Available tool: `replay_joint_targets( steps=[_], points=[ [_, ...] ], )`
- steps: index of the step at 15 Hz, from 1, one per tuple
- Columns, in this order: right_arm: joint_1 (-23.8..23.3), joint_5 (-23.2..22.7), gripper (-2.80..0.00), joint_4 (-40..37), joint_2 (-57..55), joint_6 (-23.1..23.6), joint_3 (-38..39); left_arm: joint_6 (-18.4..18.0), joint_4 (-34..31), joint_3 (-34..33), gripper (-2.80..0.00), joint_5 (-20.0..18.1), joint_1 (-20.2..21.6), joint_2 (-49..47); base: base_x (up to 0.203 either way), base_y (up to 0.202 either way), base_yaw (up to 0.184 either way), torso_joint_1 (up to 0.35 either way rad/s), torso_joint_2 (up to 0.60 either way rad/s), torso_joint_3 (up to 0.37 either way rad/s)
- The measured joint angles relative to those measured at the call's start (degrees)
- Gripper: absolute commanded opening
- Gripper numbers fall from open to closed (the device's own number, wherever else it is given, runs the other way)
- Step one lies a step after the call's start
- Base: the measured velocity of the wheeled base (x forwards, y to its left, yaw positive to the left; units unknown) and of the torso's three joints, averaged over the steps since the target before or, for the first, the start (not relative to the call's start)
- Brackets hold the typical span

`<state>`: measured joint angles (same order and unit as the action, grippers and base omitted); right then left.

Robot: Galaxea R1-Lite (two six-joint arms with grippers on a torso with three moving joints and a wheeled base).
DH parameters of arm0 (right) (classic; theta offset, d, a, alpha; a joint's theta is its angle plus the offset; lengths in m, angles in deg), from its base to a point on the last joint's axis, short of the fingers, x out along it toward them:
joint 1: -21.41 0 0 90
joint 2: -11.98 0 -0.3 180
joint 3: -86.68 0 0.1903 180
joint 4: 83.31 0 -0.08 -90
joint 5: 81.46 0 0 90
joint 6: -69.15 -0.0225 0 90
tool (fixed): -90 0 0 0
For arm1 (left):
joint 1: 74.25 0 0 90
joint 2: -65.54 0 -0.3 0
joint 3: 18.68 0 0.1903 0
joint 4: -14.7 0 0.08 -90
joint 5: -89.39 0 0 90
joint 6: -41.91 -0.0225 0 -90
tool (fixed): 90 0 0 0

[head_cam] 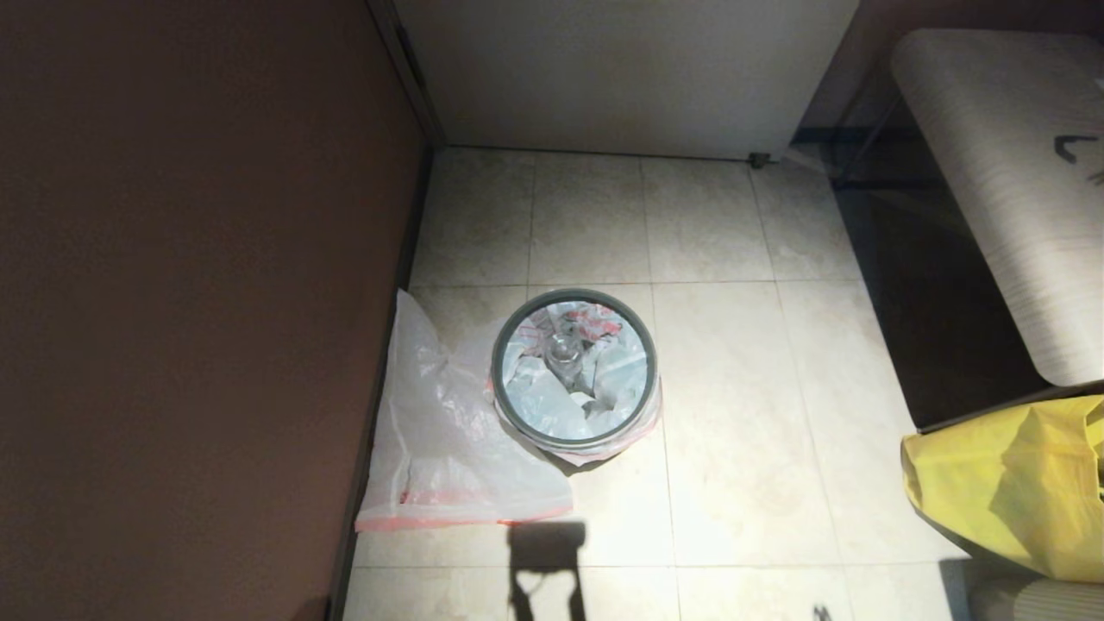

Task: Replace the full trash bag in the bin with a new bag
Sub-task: Place the trash can ring on the floor

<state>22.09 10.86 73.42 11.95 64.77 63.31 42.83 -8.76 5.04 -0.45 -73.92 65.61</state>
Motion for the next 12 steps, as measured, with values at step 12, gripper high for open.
replay_joint_targets(
  steps=[12],
  points=[
    [0.00,0.02,-2.80,0.00,0.00,0.01,0.00,0.01,0.00,0.00,-2.80,-0.02,0.00,0.00,0.000,0.000,0.000,0.000,0.00,0.000]
  ],
)
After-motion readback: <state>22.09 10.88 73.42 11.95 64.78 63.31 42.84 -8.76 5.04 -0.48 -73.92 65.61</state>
